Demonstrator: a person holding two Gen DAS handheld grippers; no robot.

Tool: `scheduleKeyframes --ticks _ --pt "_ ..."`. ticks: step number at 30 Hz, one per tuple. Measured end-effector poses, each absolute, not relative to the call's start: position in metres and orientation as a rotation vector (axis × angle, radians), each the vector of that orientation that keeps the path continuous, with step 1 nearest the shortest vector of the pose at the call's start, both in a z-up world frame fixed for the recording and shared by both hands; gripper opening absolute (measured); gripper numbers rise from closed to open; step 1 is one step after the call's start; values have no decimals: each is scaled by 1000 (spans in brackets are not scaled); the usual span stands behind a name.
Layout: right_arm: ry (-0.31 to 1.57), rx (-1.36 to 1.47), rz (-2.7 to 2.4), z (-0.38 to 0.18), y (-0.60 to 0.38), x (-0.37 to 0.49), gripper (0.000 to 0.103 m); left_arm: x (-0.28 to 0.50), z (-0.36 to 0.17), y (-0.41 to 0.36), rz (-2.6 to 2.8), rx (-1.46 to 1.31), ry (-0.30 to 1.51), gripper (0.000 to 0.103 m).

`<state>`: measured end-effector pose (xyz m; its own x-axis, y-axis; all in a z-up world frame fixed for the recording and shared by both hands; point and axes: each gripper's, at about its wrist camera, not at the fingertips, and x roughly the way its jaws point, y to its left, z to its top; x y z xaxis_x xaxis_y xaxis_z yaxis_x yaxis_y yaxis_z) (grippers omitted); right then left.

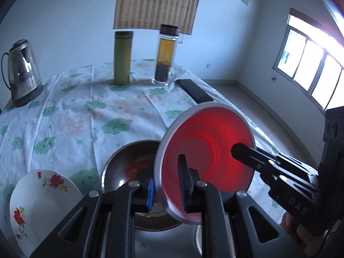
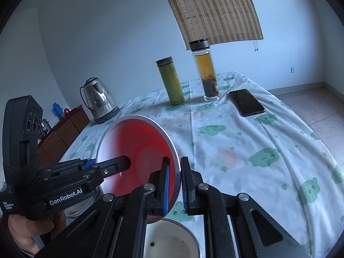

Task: Organize plates and bowls

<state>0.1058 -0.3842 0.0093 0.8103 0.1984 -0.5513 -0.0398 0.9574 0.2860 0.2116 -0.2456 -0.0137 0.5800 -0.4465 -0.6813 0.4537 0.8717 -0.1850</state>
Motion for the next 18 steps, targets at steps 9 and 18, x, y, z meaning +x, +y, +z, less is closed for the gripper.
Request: scheduleKeyframes --ticks 9,18 --pt "618 209 131 10 -364 114 11 221 -26 -232 -481 6 788 16" --pt "637 188 119 10 -358 115 11 224 -35 -231 -476 8 806 16"
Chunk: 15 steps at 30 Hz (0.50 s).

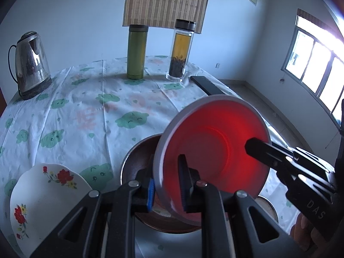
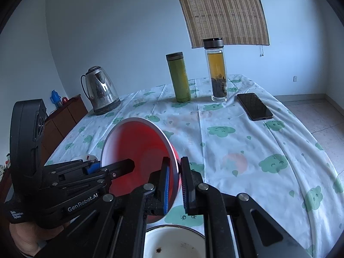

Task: Organize plates and bowls

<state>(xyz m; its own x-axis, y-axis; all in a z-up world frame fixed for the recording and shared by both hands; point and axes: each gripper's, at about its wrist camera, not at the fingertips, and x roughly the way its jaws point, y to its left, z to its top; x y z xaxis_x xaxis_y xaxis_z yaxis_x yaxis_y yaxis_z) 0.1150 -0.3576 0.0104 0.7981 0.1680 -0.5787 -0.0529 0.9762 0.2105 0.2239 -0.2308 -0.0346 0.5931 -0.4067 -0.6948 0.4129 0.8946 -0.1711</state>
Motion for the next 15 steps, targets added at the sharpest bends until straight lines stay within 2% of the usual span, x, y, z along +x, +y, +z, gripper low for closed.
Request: scheduleKeyframes --ticks 15 --pt "683 134 112 7 -339 125 11 232 -45 -215 -469 -22 845 16"
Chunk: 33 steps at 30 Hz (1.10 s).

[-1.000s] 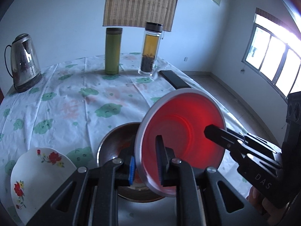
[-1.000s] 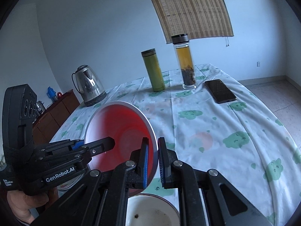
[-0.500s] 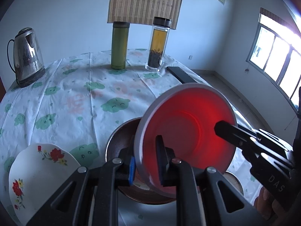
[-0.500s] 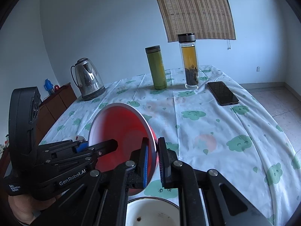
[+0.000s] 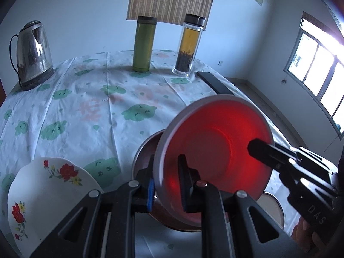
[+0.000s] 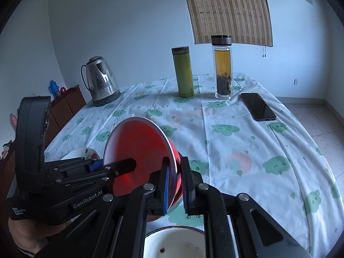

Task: Organize plates and bowls

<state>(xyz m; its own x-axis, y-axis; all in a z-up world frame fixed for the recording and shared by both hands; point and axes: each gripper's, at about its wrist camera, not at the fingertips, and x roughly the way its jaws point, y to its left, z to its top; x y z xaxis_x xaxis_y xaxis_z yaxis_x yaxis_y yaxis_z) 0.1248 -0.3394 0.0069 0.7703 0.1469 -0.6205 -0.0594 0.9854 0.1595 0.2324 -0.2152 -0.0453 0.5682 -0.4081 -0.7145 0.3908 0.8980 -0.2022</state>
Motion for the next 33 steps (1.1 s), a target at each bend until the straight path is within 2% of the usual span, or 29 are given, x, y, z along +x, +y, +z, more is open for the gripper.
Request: scheduleKeyframes --ticks 33 --pt "810 122 133 -12 -339 157 11 238 -59 -214 -470 -3 906 16"
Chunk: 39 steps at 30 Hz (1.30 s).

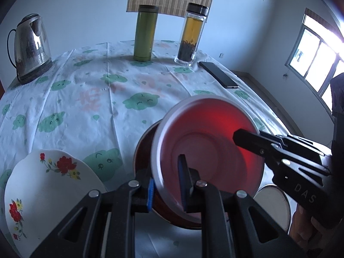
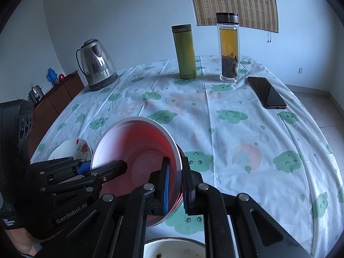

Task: Organize plates and bowls

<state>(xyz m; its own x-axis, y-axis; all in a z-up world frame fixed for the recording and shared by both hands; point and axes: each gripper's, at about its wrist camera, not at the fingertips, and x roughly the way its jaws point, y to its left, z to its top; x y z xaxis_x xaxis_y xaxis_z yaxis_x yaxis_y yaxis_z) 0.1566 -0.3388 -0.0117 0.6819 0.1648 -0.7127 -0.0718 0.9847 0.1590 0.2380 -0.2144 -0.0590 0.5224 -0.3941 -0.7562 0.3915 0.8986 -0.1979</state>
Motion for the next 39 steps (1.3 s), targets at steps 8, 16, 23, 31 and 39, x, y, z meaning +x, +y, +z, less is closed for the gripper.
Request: scheduleKeyframes --ticks 8,16,23,31,39 --pt "828 109 128 -15 -339 161 11 239 -61 -215 -480 -4 912 16" --pt "843 91 126 -16 -339 168 11 239 -61 -216 -482 0 912 16" --pt "851 94 124 -20 -340 173 11 239 -61 -216 -487 -1 912 16" --pt "848 94 127 -22 -341 175 12 238 -61 -216 -488 -2 913 16" --pt "825 107 92 -20 -348 174 61 239 -63 -214 -481 -12 925 16"
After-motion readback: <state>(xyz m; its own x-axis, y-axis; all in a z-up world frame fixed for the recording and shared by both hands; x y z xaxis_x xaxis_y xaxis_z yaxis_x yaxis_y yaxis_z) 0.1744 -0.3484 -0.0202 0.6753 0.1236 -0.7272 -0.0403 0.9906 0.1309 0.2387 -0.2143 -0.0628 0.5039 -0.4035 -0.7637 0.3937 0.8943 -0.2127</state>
